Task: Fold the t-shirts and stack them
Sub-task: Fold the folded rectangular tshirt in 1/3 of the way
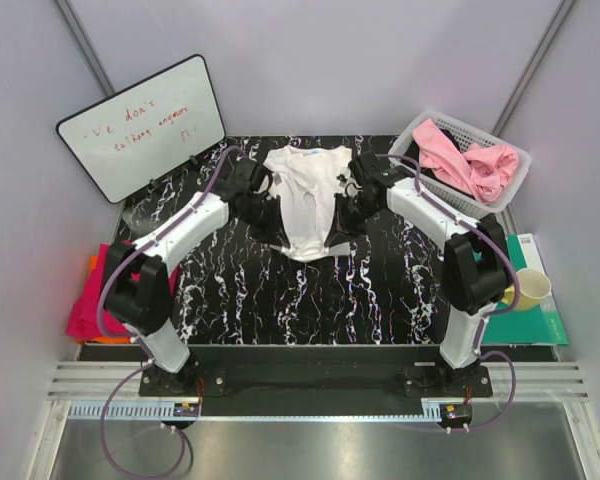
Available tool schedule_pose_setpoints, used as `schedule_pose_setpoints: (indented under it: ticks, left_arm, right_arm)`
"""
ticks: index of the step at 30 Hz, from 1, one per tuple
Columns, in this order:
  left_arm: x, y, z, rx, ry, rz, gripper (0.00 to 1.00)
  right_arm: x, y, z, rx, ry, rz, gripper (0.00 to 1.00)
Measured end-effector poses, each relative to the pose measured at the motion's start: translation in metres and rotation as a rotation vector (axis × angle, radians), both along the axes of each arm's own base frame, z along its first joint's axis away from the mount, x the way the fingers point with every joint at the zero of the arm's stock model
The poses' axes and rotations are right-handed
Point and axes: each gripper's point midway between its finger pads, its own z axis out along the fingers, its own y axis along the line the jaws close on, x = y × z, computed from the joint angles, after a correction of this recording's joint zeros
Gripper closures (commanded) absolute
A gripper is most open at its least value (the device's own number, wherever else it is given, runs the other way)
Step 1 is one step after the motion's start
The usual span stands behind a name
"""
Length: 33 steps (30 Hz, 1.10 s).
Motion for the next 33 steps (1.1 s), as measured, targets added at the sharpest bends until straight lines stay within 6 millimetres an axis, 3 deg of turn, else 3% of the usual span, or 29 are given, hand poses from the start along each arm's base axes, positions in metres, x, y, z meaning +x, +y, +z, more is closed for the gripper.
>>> schedule_pose_setpoints:
  ticks: [5,11,21,22,24,25,27,31,32,33]
  left_arm:
    - [0.053,0.003,-0.003,0.007,-0.007,0.047,1.0]
    - [0.099,0.013,-0.023,0.02,0.021,0.092,1.0]
    - [0.139,0.011,-0.041,0.005,0.029,0.096,0.92]
    - [0.142,0.01,-0.043,0.002,0.032,0.096,0.83]
    - [0.151,0.008,-0.047,-0.006,0.035,0.098,0.44]
    - [0.156,0.008,-0.05,-0.011,0.032,0.098,0.15]
    - [0.165,0.01,-0.053,-0.015,0.034,0.105,0.01]
    - [0.178,0.018,-0.054,-0.021,0.037,0.136,0.01]
    - [0.179,0.02,-0.053,-0.02,0.035,0.139,0.01]
    - [0.18,0.023,-0.051,-0.021,0.029,0.142,0.01]
  right_arm:
    - [0.042,0.002,-0.012,-0.071,-0.054,-0.004,1.0]
    - [0.092,-0.008,-0.029,-0.148,-0.103,-0.029,1.0]
    - [0.165,-0.023,-0.033,-0.215,-0.201,-0.077,0.96]
    - [0.171,-0.022,-0.036,-0.22,-0.209,-0.078,0.87]
    - [0.184,-0.021,-0.041,-0.235,-0.222,-0.084,0.71]
    - [0.19,-0.02,-0.045,-0.241,-0.228,-0.088,0.62]
    - [0.199,-0.02,-0.051,-0.259,-0.234,-0.102,0.56]
    - [0.207,-0.025,-0.062,-0.298,-0.236,-0.115,0.39]
    - [0.206,-0.028,-0.064,-0.314,-0.234,-0.117,0.28]
    - [0.206,-0.031,-0.064,-0.33,-0.239,-0.121,0.24]
